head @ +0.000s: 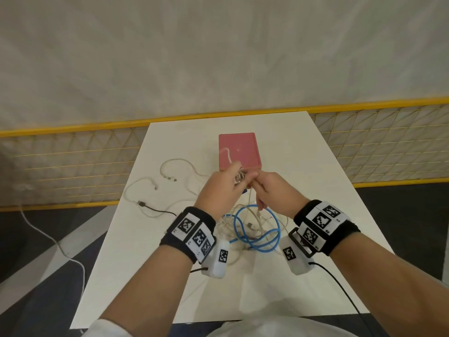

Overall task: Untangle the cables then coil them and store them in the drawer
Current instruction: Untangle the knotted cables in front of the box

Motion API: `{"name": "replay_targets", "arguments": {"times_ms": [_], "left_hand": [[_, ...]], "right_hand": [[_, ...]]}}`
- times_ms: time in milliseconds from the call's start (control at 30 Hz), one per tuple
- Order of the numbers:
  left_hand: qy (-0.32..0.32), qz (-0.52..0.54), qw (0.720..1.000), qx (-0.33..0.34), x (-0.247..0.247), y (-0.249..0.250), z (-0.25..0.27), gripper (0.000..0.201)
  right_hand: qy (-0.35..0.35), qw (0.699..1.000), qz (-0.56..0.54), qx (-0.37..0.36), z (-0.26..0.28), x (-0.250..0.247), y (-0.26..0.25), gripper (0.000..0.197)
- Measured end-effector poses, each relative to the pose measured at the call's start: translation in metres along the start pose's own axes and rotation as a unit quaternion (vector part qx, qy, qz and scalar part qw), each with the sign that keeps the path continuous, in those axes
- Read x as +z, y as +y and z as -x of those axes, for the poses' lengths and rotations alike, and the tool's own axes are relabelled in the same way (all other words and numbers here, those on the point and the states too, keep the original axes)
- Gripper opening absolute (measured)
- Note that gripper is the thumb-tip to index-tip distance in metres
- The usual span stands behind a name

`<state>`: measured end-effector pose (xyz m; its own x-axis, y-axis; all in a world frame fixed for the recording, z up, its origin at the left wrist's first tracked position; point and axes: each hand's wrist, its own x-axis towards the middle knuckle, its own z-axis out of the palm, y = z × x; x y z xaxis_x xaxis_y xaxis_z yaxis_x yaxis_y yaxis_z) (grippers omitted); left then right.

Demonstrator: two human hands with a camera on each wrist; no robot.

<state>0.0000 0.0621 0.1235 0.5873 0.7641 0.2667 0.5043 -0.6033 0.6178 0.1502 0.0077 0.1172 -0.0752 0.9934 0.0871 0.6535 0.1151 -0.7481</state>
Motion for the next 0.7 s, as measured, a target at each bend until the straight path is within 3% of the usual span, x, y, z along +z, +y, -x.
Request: {"name": "replay_targets", "arguments": {"times_ms": [100,233,300,367,400,500,533,600,700], "left_hand": [[0.052,0.002,0.998,-0.023,-0.019,-0.006,-0.006,0.037],[0.236,-0.008,0.967,-0.096,-0.059,-0.029,-0.014,0.042],[0.249,-0.037,0.962,-0.105,-0.062,-0.033,-0.012,0.034],[0.226,-0.036,0.968,-0.107,-0.054,-0.026,-0.007,0.026],[0.188,-0.037,0.977,-0.095,-0.047,-0.02,-0.005,0.032],[-0.007,-0.048,0.998,-0.048,-0.02,-0.007,0.004,0.04],[-0.044,-0.05,0.997,-0.035,-0.011,-0.006,0.006,0.037],[-0.052,-0.036,0.998,-0.02,-0.003,-0.008,0.008,0.03],[0.027,-0.059,0.998,-0.024,-0.016,-0.017,0.001,0.029]], "right_hand": [[-0.017,1.0,-0.011,-0.002,0.002,0.001,0.009,0.023],[-0.031,0.998,-0.026,0.056,0.013,0.002,0.038,0.029],[-0.036,0.998,-0.013,0.059,0.014,0.004,0.042,0.029],[-0.033,0.998,-0.007,0.052,0.009,0.007,0.04,0.028],[-0.033,0.998,-0.005,0.046,0.006,0.009,0.038,0.028],[-0.031,0.999,0.011,0.012,-0.001,0.012,0.025,0.023],[-0.028,1.0,0.008,-0.001,-0.002,0.013,0.019,0.024],[-0.03,0.999,-0.001,-0.014,-0.003,0.012,0.013,0.027],[-0.036,0.999,-0.014,0.019,0.001,0.01,0.023,0.028]]}}
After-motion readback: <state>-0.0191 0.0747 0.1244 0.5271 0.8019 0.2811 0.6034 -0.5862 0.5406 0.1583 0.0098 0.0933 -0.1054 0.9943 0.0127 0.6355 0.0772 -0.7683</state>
